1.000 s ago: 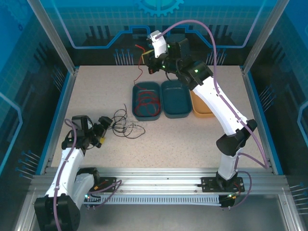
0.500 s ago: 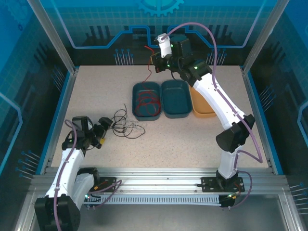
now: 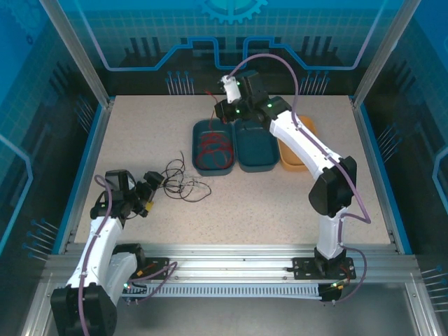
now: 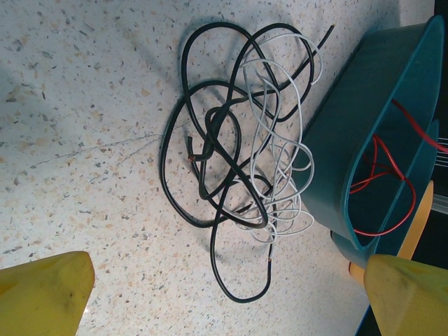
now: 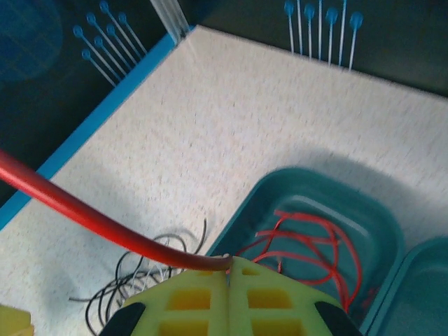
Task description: Untangle the cables
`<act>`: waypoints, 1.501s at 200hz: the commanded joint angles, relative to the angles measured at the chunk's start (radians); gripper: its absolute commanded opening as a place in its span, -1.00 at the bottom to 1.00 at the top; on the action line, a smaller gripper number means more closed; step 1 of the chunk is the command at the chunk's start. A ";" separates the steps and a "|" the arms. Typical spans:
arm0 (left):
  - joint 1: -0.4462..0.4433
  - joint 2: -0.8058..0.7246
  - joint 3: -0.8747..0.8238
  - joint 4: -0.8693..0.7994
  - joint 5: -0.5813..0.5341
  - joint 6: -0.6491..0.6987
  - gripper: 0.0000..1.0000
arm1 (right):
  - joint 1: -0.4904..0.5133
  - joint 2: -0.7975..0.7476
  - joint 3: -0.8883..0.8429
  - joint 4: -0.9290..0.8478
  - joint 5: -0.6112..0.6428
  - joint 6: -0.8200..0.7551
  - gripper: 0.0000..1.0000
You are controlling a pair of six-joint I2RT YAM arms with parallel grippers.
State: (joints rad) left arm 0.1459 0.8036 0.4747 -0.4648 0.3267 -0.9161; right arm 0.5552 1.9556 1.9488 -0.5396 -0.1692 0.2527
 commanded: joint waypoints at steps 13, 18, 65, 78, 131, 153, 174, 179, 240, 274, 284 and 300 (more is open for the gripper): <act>0.007 -0.011 -0.012 0.007 -0.004 -0.005 0.98 | -0.006 0.012 -0.059 -0.020 -0.041 0.046 -1.00; 0.007 -0.011 -0.014 0.006 -0.003 -0.004 0.98 | -0.006 0.015 -0.063 -0.034 -0.034 0.044 -1.00; 0.007 -0.014 -0.021 0.007 -0.002 -0.009 0.99 | -0.007 0.069 -0.047 -0.170 0.084 0.001 -1.00; 0.007 -0.016 -0.021 0.006 0.000 -0.010 0.99 | -0.006 0.082 -0.037 -0.196 0.108 -0.006 -1.00; 0.007 -0.025 -0.022 -0.002 -0.002 -0.011 0.98 | 0.004 0.179 0.044 -0.294 0.197 -0.045 -1.00; 0.007 -0.024 -0.024 -0.002 -0.003 -0.010 0.98 | 0.020 0.217 0.080 -0.314 0.238 -0.062 -1.00; 0.007 -0.023 -0.025 0.000 -0.005 -0.011 0.98 | 0.031 0.261 0.121 -0.331 0.263 -0.075 -1.00; 0.007 -0.023 -0.025 0.001 -0.003 -0.011 0.98 | 0.035 0.272 0.134 -0.336 0.273 -0.079 -1.00; 0.007 -0.023 -0.022 0.004 0.003 -0.015 0.98 | 0.061 0.448 0.305 -0.408 0.343 -0.120 -1.00; 0.007 -0.023 -0.021 0.005 0.005 -0.015 0.98 | 0.064 0.522 0.386 -0.437 0.355 -0.138 -1.00; 0.007 -0.023 -0.021 0.005 0.005 -0.015 0.98 | 0.064 0.539 0.402 -0.440 0.353 -0.142 -1.00; 0.007 -0.023 -0.021 0.005 0.006 -0.014 0.98 | 0.064 0.563 0.417 -0.439 0.349 -0.145 -1.00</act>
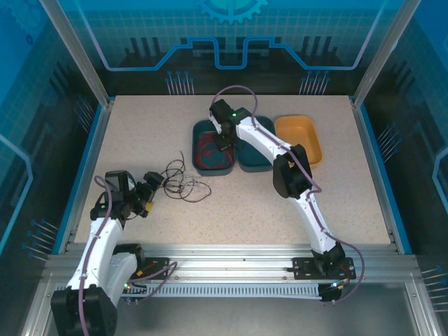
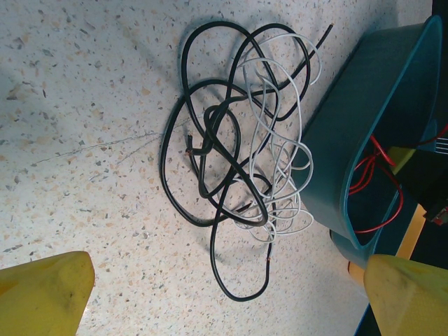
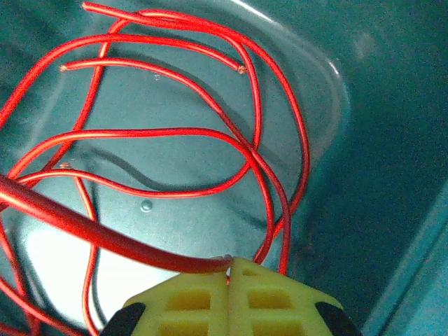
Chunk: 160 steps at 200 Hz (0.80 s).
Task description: Untangle the cables
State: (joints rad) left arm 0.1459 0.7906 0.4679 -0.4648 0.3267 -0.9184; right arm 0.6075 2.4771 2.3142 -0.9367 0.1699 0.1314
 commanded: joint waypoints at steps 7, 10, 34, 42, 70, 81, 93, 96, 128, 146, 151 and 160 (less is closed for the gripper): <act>0.007 -0.009 -0.014 0.005 0.007 -0.012 0.98 | 0.012 0.048 0.059 -0.042 0.007 -0.024 -1.00; 0.007 -0.009 -0.014 0.003 0.006 -0.011 0.98 | 0.012 0.052 0.062 -0.043 0.006 -0.024 -1.00; 0.007 -0.008 -0.012 0.002 0.007 -0.009 0.98 | 0.014 0.049 0.077 -0.045 -0.008 -0.025 -0.94; 0.007 -0.007 -0.011 0.002 0.006 -0.007 0.98 | 0.015 0.038 0.078 -0.045 -0.009 -0.027 -0.90; 0.007 -0.002 -0.011 0.001 0.013 -0.001 0.98 | 0.018 -0.018 0.073 -0.038 -0.017 -0.028 -0.65; 0.008 -0.001 -0.011 0.001 0.015 0.001 0.98 | 0.021 -0.046 0.067 -0.032 -0.018 -0.028 -0.52; 0.008 0.001 -0.011 0.001 0.019 0.004 0.99 | 0.024 -0.078 0.059 -0.023 -0.019 -0.031 -0.42; 0.008 0.001 -0.011 0.001 0.020 0.005 0.98 | 0.025 -0.086 0.057 -0.020 -0.017 -0.031 -0.39; 0.007 0.002 -0.005 0.001 0.028 0.012 0.98 | 0.029 -0.146 0.042 -0.004 -0.016 -0.034 -0.17; 0.007 0.002 -0.003 0.000 0.031 0.015 0.98 | 0.031 -0.192 0.031 0.002 -0.014 -0.031 -0.06; 0.007 0.002 -0.003 0.000 0.031 0.016 0.98 | 0.031 -0.201 0.028 0.003 -0.014 -0.031 -0.05; 0.007 0.002 -0.002 0.000 0.032 0.019 0.98 | 0.032 -0.220 0.020 0.007 -0.014 -0.028 -0.02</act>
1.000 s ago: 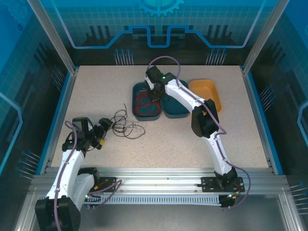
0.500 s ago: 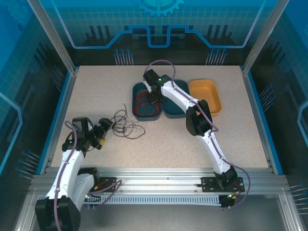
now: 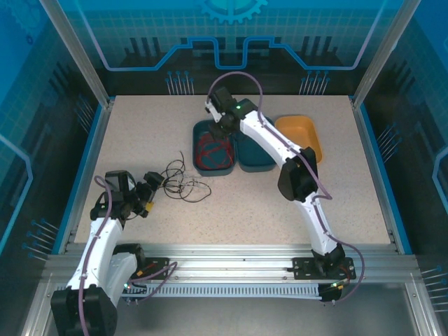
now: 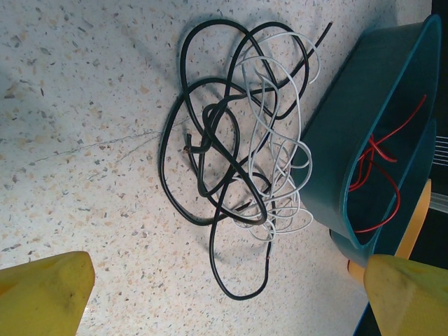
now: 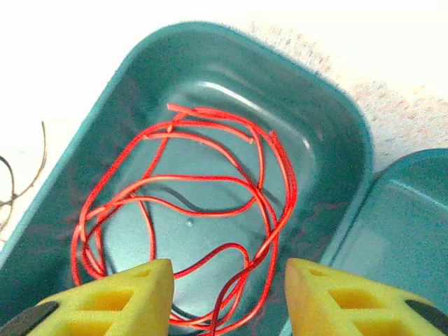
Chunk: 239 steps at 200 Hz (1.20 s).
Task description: Untangle the cables
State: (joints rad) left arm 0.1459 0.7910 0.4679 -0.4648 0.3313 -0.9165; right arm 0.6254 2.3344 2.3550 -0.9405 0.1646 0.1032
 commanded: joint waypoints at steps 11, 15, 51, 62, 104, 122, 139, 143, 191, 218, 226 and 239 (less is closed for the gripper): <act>0.008 0.003 0.001 0.000 0.025 0.023 0.99 | 0.017 -0.104 -0.040 0.022 -0.011 0.006 0.01; 0.008 0.005 0.003 0.000 0.023 0.027 0.98 | 0.017 -0.116 -0.049 0.029 -0.016 0.007 0.02; 0.003 0.066 0.029 0.024 0.013 0.058 0.99 | 0.035 -0.243 -0.178 0.101 -0.036 0.032 0.25; -0.007 0.102 0.048 0.034 0.007 0.070 0.98 | 0.036 -0.291 -0.237 0.134 -0.042 0.050 0.94; -0.104 0.272 0.160 0.024 -0.123 0.159 0.83 | 0.039 -0.505 -0.520 0.307 -0.046 0.092 0.99; -0.129 0.357 0.208 0.025 -0.145 0.203 0.80 | 0.036 -0.579 -0.616 0.366 -0.028 0.090 0.99; -0.147 0.433 0.245 0.026 -0.163 0.230 0.75 | 0.030 -0.632 -0.681 0.400 -0.012 0.090 0.99; -0.151 0.445 0.252 0.026 -0.167 0.236 0.73 | 0.026 -0.642 -0.697 0.409 -0.010 0.091 0.99; -0.215 0.592 0.308 0.042 -0.231 0.269 0.44 | -0.057 -0.797 -0.922 0.603 -0.075 0.175 0.99; -0.251 0.645 0.332 0.041 -0.272 0.282 0.25 | -0.125 -0.814 -0.967 0.662 -0.246 0.218 0.99; -0.261 0.661 0.336 0.032 -0.279 0.288 0.16 | -0.126 -0.817 -0.975 0.673 -0.245 0.216 0.99; -0.279 0.675 0.340 0.020 -0.300 0.292 0.00 | -0.124 -0.822 -0.991 0.697 -0.235 0.206 0.99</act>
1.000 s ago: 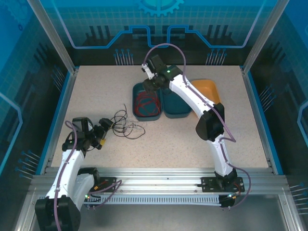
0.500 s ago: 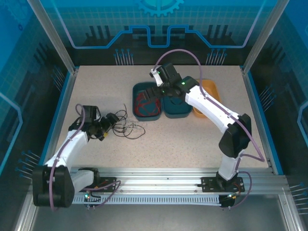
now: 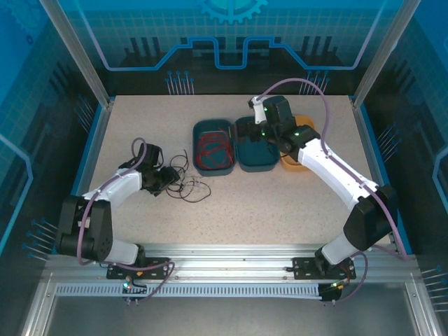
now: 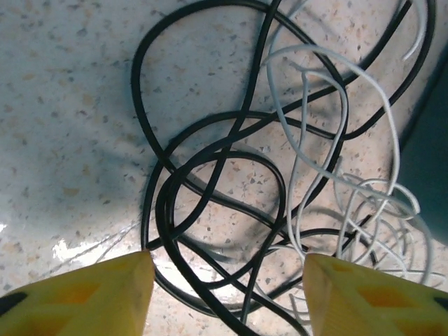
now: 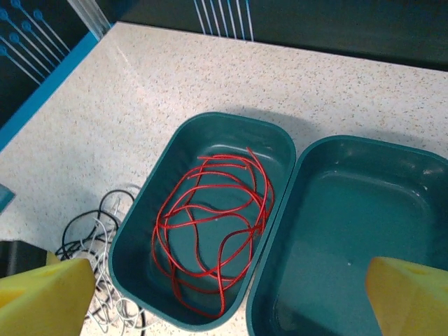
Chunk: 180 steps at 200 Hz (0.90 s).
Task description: Untangle the cables
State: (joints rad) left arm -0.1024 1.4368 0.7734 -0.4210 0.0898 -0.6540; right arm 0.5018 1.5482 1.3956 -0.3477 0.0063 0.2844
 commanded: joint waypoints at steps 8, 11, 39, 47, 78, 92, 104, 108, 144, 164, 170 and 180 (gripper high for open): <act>-0.040 0.033 0.032 -0.029 -0.070 0.030 -0.09 | 0.004 -0.044 -0.057 0.141 -0.079 0.008 0.99; -0.043 0.033 0.030 -0.031 -0.073 0.030 -0.13 | 0.005 -0.048 -0.065 0.152 -0.075 0.005 0.99; -0.066 0.016 0.001 -0.039 -0.082 0.015 -0.54 | 0.021 -0.053 -0.078 0.177 -0.077 0.009 0.99; -0.073 0.005 -0.010 -0.043 -0.084 0.009 -0.63 | 0.028 -0.048 -0.070 0.167 -0.075 0.008 0.99; -0.104 -0.061 -0.065 -0.053 -0.077 -0.024 -0.80 | 0.095 -0.008 -0.005 0.066 0.014 -0.043 0.99; -0.113 -0.103 -0.095 -0.062 -0.075 -0.041 -0.87 | 0.143 0.015 0.031 0.002 0.076 -0.086 0.99; -0.122 -0.144 -0.122 -0.070 -0.066 -0.061 -0.92 | 0.182 0.031 0.051 -0.044 0.131 -0.099 0.99; -0.124 -0.158 -0.130 -0.072 -0.062 -0.069 -0.93 | 0.194 0.036 0.055 -0.057 0.146 -0.101 0.99; -0.163 -0.275 -0.206 -0.062 -0.004 -0.149 -0.97 | 0.300 0.076 0.056 -0.153 0.200 -0.064 0.78; -0.195 -0.324 -0.228 -0.058 0.014 -0.196 -0.98 | 0.346 0.104 0.041 -0.199 0.175 -0.002 0.54; -0.207 -0.338 -0.231 -0.059 0.014 -0.207 -0.98 | 0.355 0.110 0.028 -0.208 0.159 0.024 0.48; -0.226 -0.355 -0.235 -0.062 0.012 -0.226 -0.98 | 0.366 0.119 0.004 -0.214 0.126 0.069 0.36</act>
State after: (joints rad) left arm -0.2893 1.1301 0.5564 -0.4664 0.0658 -0.8009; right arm 0.8349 1.6402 1.4322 -0.4763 0.1566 0.2485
